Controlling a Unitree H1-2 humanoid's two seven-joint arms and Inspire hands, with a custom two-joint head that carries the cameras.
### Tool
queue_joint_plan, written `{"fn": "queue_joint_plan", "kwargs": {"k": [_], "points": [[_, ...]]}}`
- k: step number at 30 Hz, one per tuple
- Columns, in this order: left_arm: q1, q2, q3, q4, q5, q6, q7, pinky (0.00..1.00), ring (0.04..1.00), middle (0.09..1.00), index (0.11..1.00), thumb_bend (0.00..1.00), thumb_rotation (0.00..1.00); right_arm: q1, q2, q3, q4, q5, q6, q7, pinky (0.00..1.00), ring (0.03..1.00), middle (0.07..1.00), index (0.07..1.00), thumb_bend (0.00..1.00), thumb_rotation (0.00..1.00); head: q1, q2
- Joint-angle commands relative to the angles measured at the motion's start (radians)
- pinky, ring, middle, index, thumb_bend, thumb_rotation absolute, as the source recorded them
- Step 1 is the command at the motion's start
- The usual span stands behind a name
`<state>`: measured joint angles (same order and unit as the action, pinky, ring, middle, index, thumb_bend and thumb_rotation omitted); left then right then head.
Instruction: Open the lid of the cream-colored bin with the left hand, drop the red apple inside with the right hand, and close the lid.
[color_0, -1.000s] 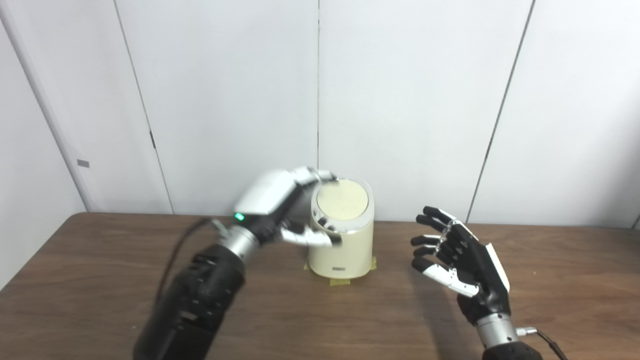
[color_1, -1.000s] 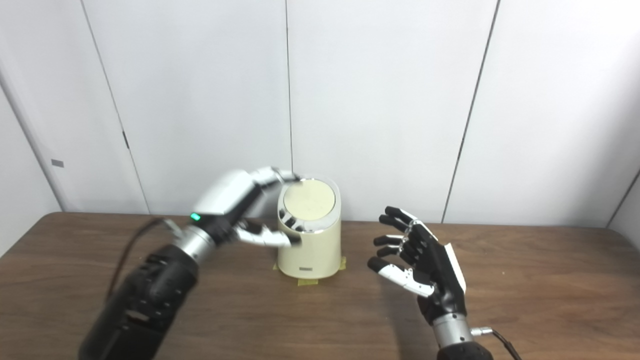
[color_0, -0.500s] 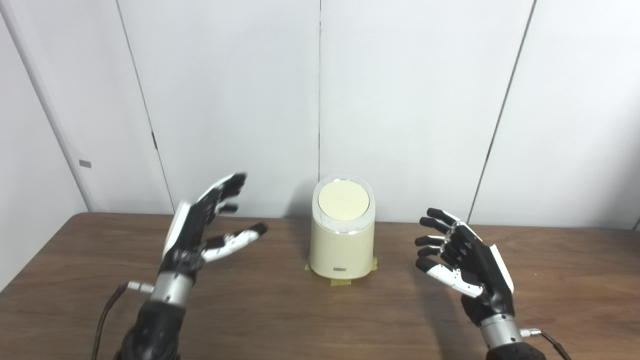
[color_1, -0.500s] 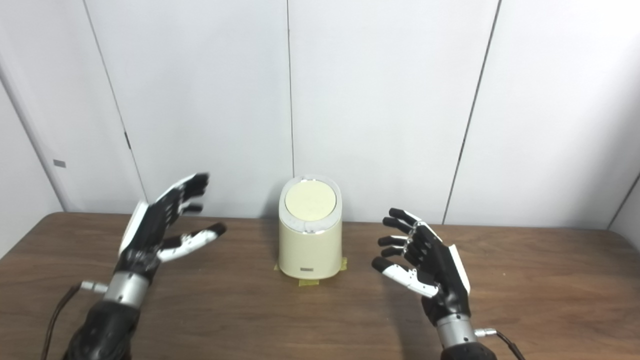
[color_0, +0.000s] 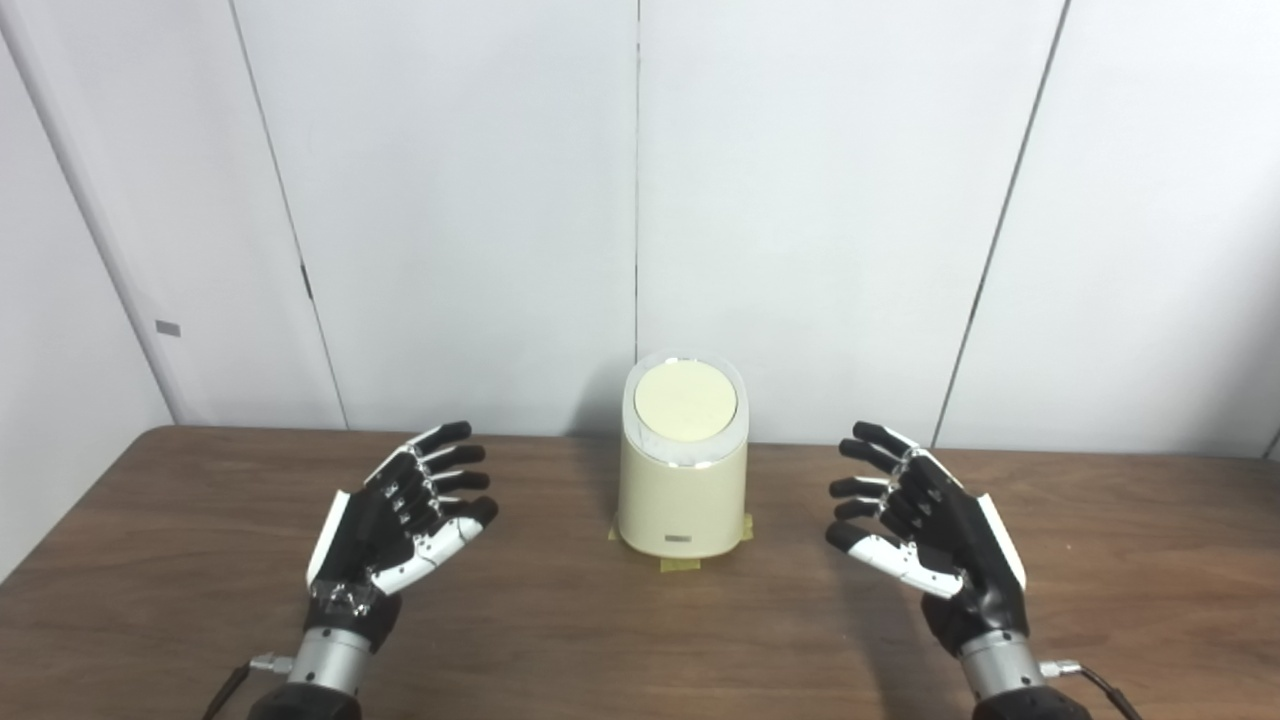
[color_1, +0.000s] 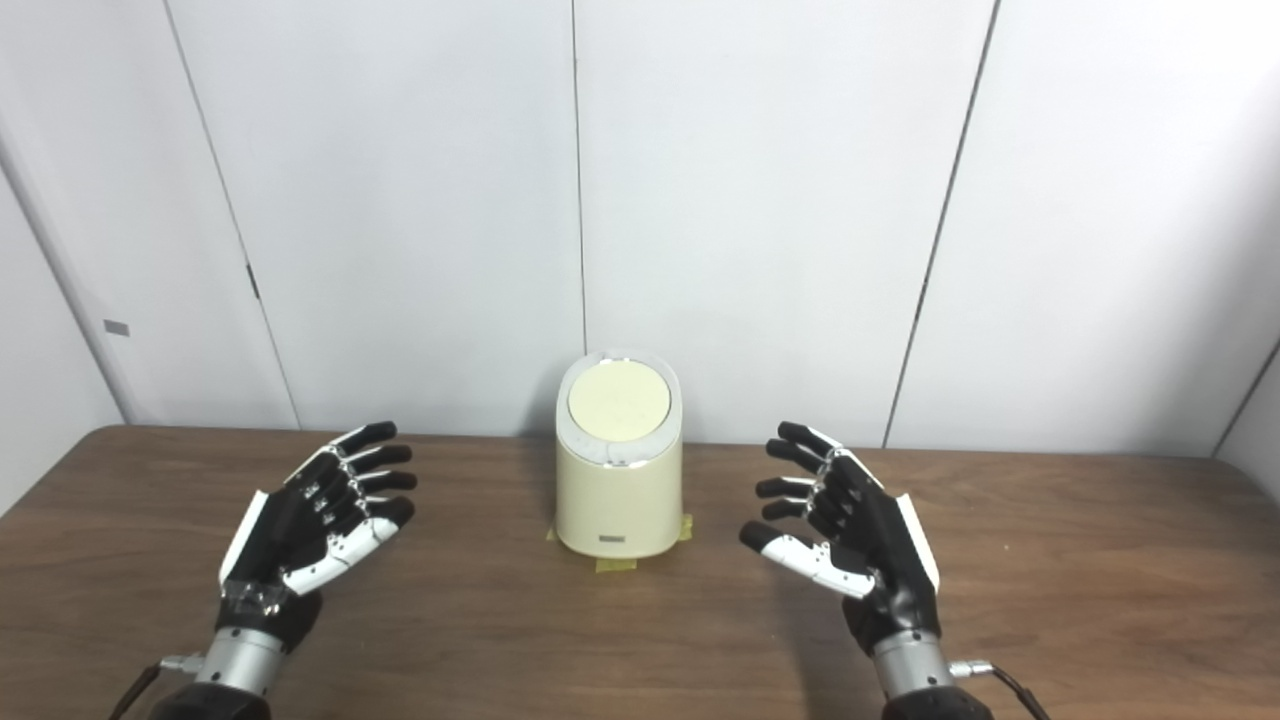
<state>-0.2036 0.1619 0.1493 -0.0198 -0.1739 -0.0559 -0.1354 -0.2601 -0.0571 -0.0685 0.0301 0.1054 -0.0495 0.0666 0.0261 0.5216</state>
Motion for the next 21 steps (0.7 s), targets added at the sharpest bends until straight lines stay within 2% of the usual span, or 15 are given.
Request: {"fn": "queue_joint_plan", "kwargs": {"k": [1, 9, 21], "points": [[-0.025, 0.018, -0.01, -0.041, 0.009, -0.023, -0.007, 0.56, 0.703, 0.751, 0.791, 0.69, 0.16, -0.036, -0.004, -0.003, -0.018, -0.012, -0.049, -0.012, 0.53, 0.619, 0.757, 0.759, 0.85, 0.22, -0.001, -0.001], [-0.03, 0.027, -0.024, -0.03, 0.024, -0.032, -0.007, 0.6, 0.761, 0.781, 0.786, 0.7, 0.18, -0.035, -0.005, 0.003, -0.019, -0.042, -0.058, -0.021, 0.54, 0.632, 0.757, 0.768, 0.87, 0.27, -0.047, -0.002], [-0.03, 0.028, -0.028, -0.035, 0.033, -0.037, -0.006, 0.58, 0.752, 0.772, 0.774, 0.72, 0.18, -0.032, 0.003, 0.001, -0.026, -0.065, -0.051, -0.05, 0.52, 0.618, 0.756, 0.767, 0.86, 0.27, -0.067, -0.005]]}}
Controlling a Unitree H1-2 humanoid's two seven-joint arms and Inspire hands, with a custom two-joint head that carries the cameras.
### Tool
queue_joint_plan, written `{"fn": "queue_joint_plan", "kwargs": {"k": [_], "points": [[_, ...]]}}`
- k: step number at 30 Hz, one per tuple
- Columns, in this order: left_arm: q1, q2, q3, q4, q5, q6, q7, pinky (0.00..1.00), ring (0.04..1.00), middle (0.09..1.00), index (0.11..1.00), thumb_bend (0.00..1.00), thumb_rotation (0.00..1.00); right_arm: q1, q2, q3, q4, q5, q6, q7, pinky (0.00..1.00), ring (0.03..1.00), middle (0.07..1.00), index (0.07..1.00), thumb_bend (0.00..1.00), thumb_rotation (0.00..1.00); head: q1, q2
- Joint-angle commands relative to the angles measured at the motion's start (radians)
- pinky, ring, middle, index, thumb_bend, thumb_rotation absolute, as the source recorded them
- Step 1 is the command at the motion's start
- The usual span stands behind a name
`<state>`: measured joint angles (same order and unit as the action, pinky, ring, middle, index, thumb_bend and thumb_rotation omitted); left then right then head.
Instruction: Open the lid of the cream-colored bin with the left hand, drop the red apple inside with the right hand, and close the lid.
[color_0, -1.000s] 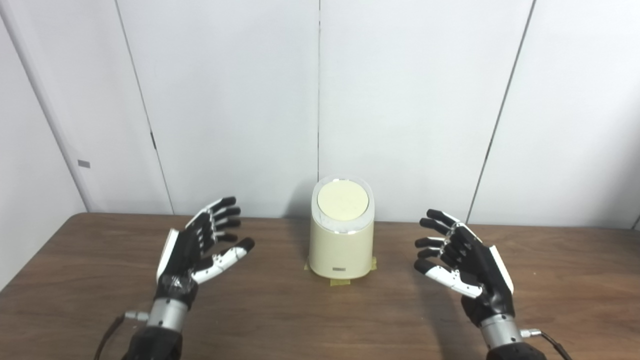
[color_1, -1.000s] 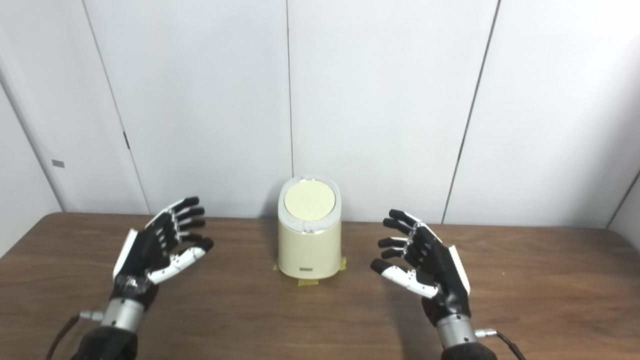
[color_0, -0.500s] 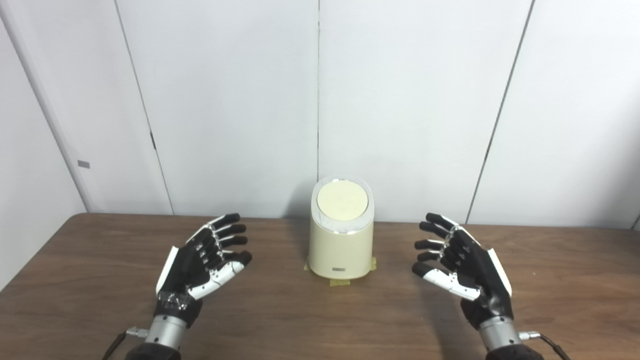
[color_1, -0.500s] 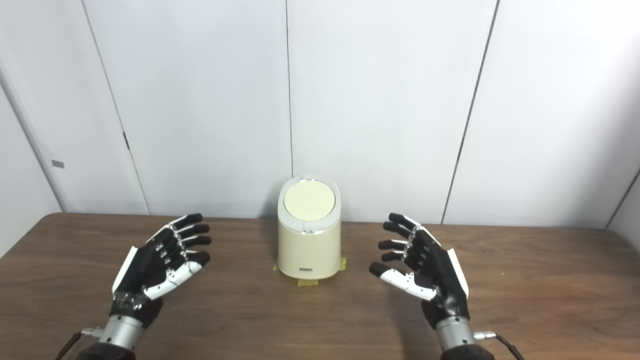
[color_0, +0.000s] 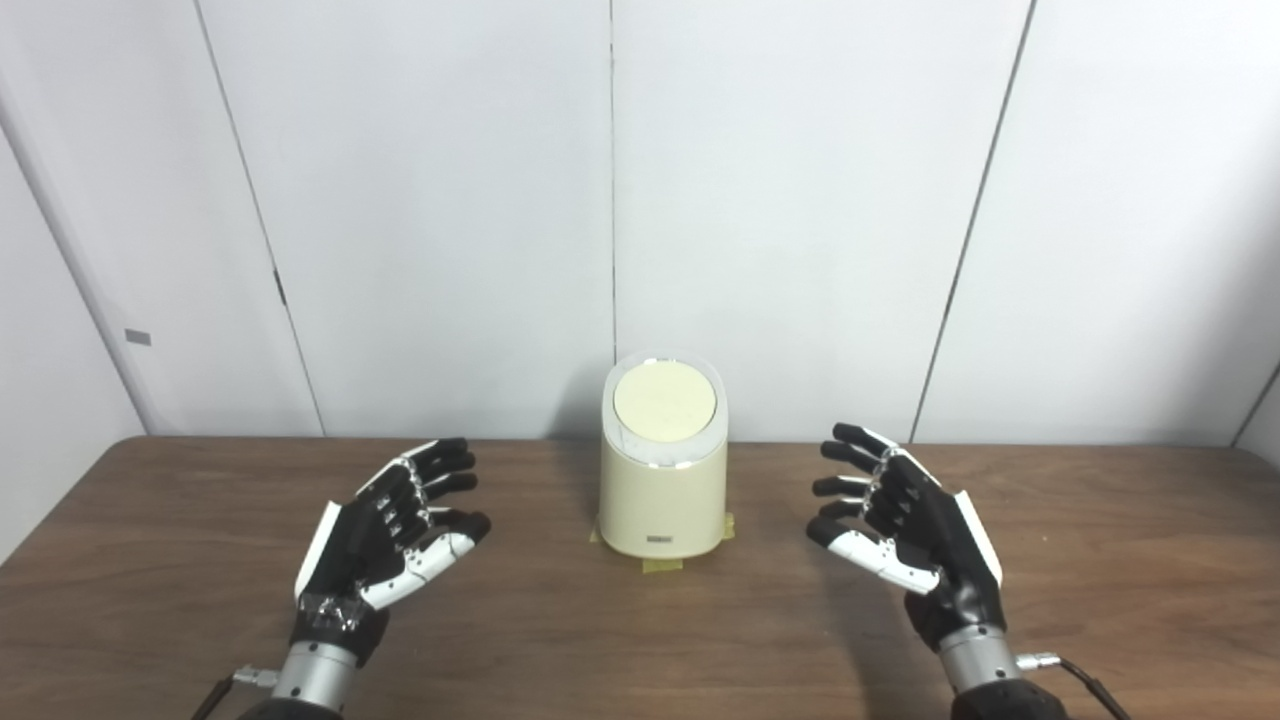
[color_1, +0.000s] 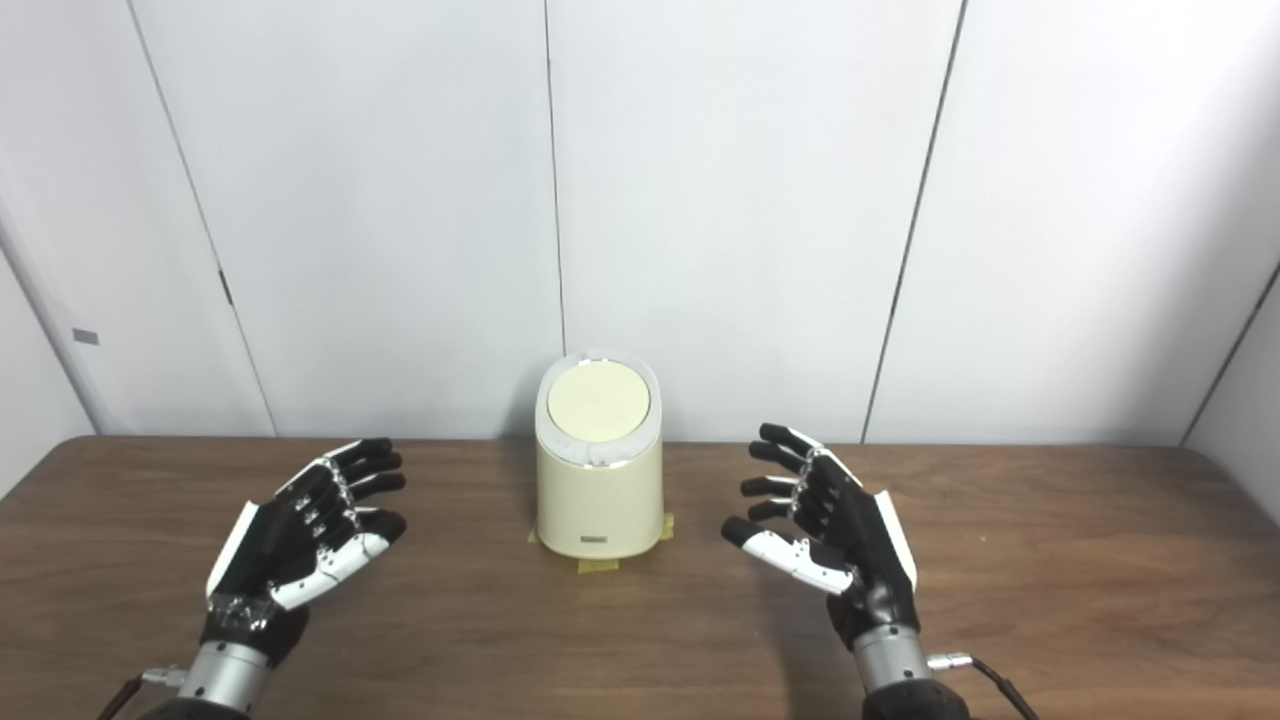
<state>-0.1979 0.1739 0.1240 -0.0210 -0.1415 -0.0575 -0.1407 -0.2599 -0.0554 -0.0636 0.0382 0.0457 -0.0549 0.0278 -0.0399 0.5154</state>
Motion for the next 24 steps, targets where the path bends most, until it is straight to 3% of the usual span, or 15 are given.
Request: {"fn": "queue_joint_plan", "kwargs": {"k": [1, 24], "points": [[-0.036, 0.015, -0.002, -0.035, 0.002, -0.035, 0.0, 0.58, 0.752, 0.771, 0.774, 0.71, 0.18, -0.032, 0.002, -0.004, -0.035, -0.004, -0.045, -0.012, 0.52, 0.618, 0.755, 0.768, 0.87, 0.27, -0.003, 0.001], [-0.033, 0.009, -0.007, -0.043, 0.016, -0.043, 0.004, 0.57, 0.747, 0.771, 0.785, 0.7, 0.17, -0.03, -0.004, 0.005, -0.044, -0.006, -0.042, -0.006, 0.52, 0.621, 0.747, 0.768, 0.86, 0.28, 0.003, 0.007]]}}
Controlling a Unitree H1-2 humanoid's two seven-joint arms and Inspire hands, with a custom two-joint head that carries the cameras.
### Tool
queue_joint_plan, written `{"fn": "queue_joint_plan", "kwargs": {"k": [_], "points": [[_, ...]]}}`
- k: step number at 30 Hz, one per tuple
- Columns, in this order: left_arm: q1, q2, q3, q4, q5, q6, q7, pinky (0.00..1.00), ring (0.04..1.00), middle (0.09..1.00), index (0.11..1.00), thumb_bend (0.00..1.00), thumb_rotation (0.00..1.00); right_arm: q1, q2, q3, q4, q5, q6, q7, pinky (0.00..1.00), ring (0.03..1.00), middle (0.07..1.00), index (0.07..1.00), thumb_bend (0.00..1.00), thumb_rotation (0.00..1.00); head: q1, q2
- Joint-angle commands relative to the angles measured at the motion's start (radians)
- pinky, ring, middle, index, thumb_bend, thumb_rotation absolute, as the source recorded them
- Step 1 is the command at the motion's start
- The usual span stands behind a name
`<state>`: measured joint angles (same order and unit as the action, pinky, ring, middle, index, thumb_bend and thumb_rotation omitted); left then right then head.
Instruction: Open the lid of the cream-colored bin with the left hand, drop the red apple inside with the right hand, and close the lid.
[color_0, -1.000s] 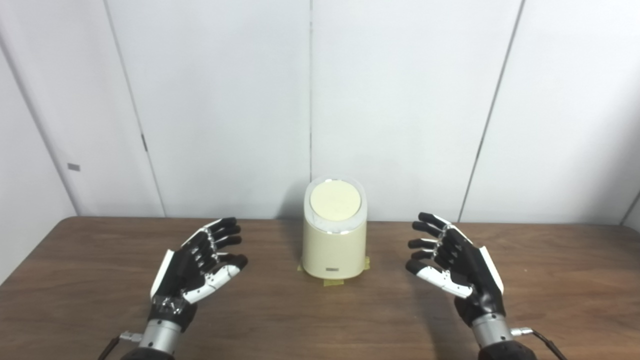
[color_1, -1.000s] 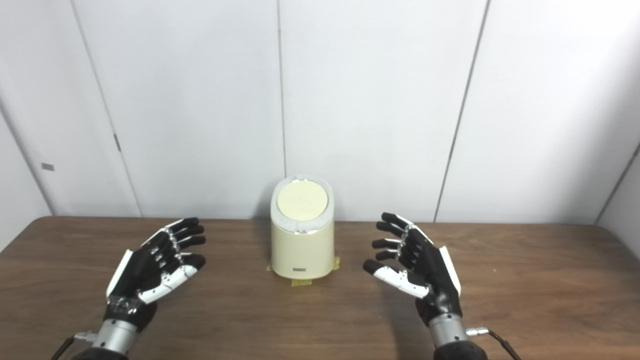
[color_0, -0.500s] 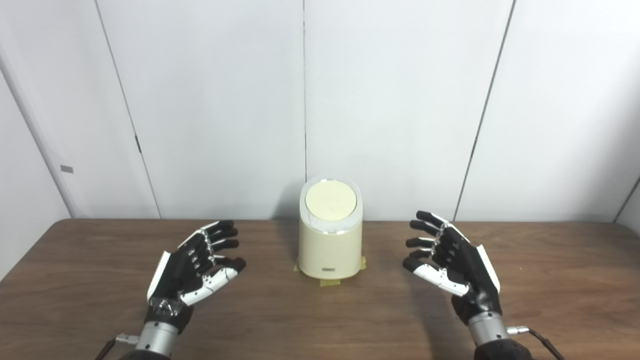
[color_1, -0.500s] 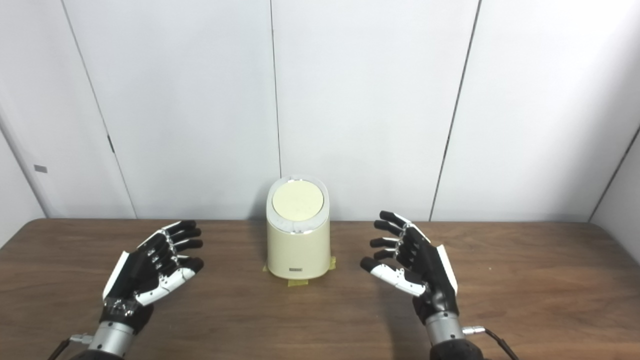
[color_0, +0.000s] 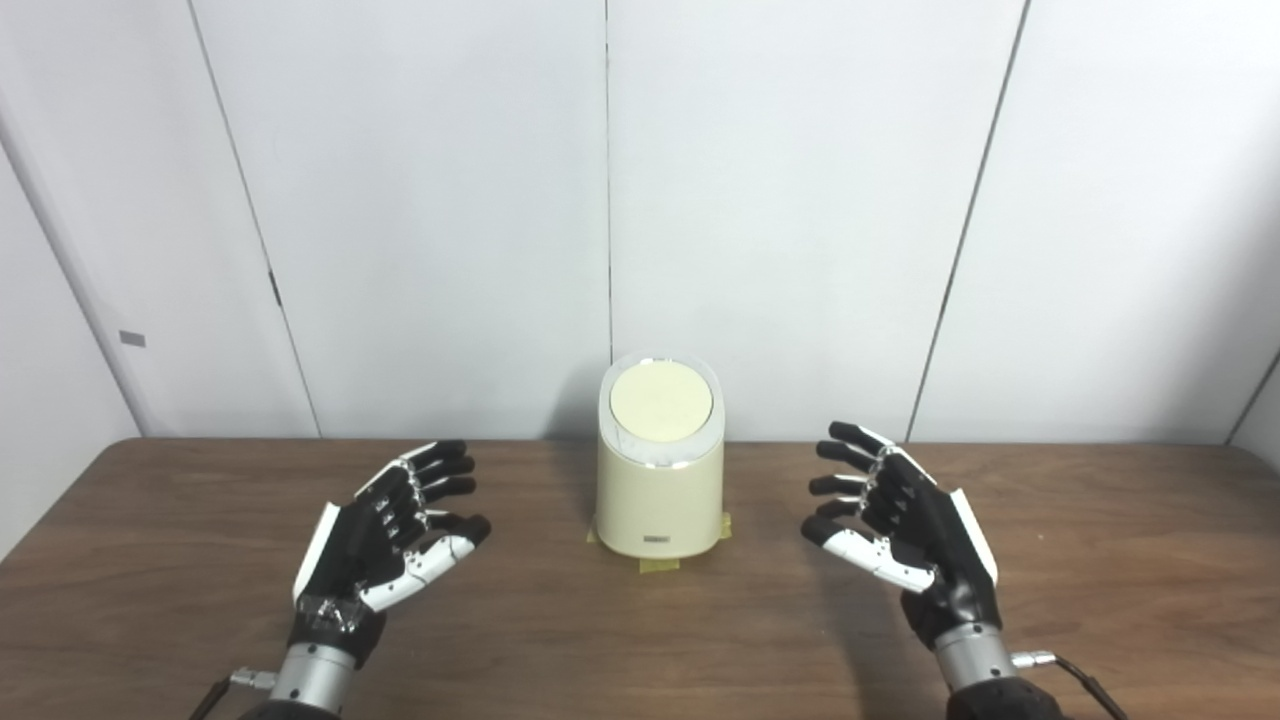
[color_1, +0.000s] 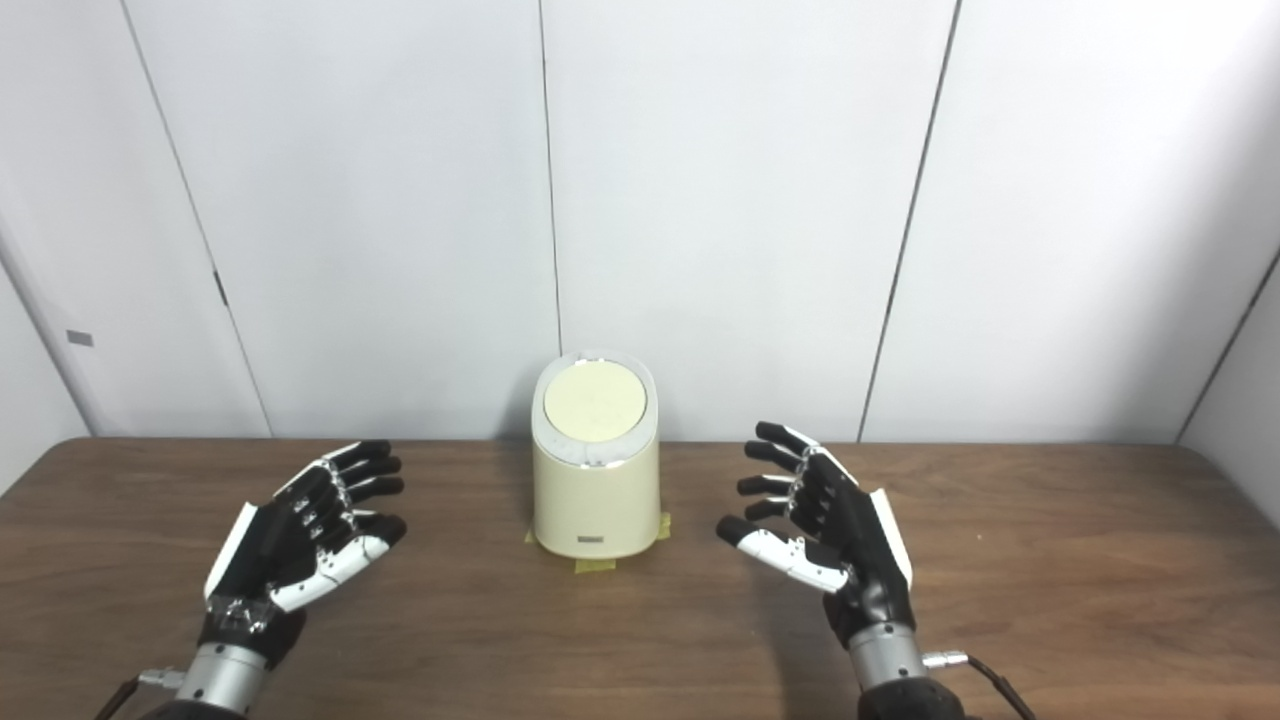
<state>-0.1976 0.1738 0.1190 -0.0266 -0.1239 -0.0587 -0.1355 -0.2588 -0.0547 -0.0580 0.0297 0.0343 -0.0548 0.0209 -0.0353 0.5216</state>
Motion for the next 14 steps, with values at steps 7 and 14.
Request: {"fn": "queue_joint_plan", "kwargs": {"k": [7, 14], "points": [[-0.033, 0.011, -0.001, -0.039, 0.01, -0.03, 0.012, 0.58, 0.741, 0.764, 0.777, 0.68, 0.15, -0.031, 0.001, -0.002, -0.044, 0.001, -0.027, -0.008, 0.53, 0.616, 0.743, 0.762, 0.87, 0.27, -0.002, 0.002], [-0.034, 0.012, -0.004, -0.029, 0.022, -0.056, 0.009, 0.56, 0.729, 0.763, 0.781, 0.66, 0.13, -0.03, -0.002, 0.0, -0.043, 0.002, -0.031, -0.003, 0.53, 0.612, 0.743, 0.762, 0.87, 0.27, -0.003, 0.004]]}}
